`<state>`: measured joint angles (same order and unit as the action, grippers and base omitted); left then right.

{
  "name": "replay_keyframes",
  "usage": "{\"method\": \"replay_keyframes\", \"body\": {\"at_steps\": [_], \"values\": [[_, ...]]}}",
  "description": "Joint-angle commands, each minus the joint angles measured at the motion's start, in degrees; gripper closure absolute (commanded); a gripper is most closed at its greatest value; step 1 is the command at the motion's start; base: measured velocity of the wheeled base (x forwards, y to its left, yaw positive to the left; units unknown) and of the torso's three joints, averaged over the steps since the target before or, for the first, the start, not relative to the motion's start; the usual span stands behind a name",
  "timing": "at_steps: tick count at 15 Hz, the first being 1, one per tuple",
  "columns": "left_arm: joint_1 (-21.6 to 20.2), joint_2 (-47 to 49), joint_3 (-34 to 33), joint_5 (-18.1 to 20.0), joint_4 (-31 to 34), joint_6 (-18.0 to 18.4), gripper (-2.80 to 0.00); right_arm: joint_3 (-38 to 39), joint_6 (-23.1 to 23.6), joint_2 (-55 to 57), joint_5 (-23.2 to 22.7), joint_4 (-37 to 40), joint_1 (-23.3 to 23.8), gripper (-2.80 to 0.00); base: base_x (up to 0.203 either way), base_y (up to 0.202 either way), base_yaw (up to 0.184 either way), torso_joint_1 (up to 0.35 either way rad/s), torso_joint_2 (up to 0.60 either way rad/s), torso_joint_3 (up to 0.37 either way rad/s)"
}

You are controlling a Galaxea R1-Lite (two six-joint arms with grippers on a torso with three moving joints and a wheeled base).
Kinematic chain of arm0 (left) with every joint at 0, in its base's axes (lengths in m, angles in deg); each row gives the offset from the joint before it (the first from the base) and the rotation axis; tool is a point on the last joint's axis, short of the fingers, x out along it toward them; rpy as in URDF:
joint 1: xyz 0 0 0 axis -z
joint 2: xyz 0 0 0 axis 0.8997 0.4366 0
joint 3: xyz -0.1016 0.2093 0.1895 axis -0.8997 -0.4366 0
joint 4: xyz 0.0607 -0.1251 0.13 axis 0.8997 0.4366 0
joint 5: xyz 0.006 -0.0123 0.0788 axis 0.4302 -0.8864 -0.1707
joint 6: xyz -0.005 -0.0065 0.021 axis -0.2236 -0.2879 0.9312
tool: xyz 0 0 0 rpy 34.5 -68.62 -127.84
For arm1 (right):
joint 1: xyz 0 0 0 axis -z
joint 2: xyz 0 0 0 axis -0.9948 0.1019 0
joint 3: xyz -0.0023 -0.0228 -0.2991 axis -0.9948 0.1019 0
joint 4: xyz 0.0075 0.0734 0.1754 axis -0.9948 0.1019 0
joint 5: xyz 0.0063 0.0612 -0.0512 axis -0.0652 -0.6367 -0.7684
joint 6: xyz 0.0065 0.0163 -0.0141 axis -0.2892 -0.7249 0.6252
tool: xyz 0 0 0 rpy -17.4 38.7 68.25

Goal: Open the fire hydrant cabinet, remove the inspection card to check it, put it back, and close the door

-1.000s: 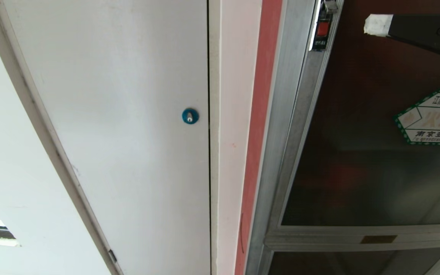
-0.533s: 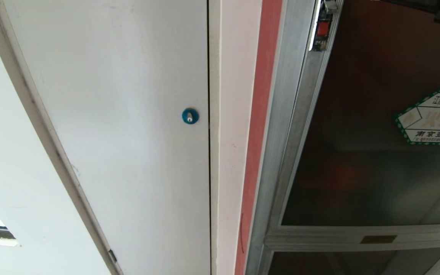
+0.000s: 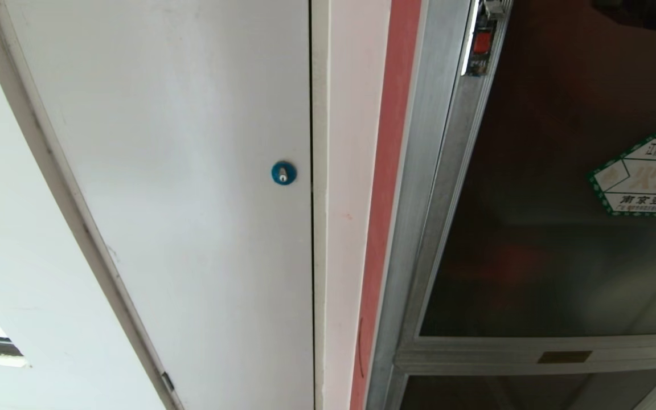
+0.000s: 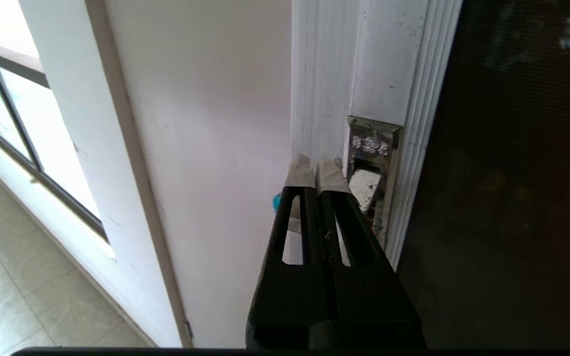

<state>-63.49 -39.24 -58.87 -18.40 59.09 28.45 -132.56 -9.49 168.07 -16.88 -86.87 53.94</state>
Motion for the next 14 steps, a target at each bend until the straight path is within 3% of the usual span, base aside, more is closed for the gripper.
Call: {"method": "replay_keyframes", "body": {"at_steps": [1, 5, 14], "values": [[-0.01, 0.07, -0.79, 0.02, -0.03, 0.01, 0.0, -0.37, 0.0, 0.69, -0.04, 0.0, 1.7, 0.0, 0.0, 0.0, 0.0, 0.0, 0.0, 0.0], [-0.01, 0.07, -0.79, 0.02, -0.03, 0.0, 0.0, 0.02, 0.0, 1.13, -0.21, 0.09, 4.1, 0.0, 0.0, 0.0, 0.0, 0.0, 0.0, 0.0], [-0.01, 0.07, -0.74, 0.02, -0.03, 0.0, 0.0, 0.16, 0.08, 0.78, -0.74, 0.09, 3.84, 0.0, 0.0, 0.0, 0.0, 0.0, 0.0, 0.0]]}}
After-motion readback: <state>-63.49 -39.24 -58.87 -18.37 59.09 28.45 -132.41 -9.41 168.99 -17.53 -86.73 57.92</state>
